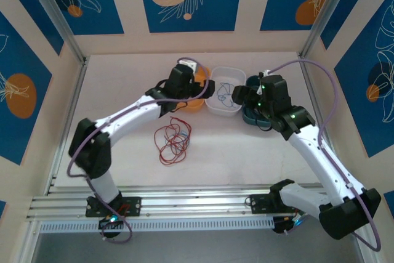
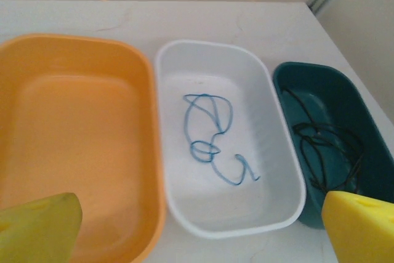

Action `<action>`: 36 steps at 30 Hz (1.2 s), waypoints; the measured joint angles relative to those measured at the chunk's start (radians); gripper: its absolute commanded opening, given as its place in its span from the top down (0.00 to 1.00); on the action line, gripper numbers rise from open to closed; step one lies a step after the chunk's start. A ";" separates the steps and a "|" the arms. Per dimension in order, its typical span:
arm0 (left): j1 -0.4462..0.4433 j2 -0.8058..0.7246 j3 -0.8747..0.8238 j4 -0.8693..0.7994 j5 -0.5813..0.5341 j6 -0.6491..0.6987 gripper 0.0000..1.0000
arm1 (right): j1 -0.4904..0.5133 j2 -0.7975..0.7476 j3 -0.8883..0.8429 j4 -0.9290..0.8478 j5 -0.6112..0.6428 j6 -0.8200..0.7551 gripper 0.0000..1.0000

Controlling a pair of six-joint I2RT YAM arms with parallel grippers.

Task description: Untangle the cables

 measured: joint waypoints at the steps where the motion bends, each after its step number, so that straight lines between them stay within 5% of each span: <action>1: 0.000 -0.042 -0.043 0.006 -0.031 -0.006 0.00 | 0.018 0.022 0.000 0.009 -0.010 0.000 0.20; 22: 0.000 -0.540 -0.699 -0.067 -0.319 -0.308 0.00 | 0.338 0.522 0.115 -0.010 -0.290 -0.019 0.62; 36: 0.000 -0.586 -0.811 -0.052 -0.359 -0.422 0.00 | 0.343 0.774 0.279 -0.059 -0.383 -0.066 0.67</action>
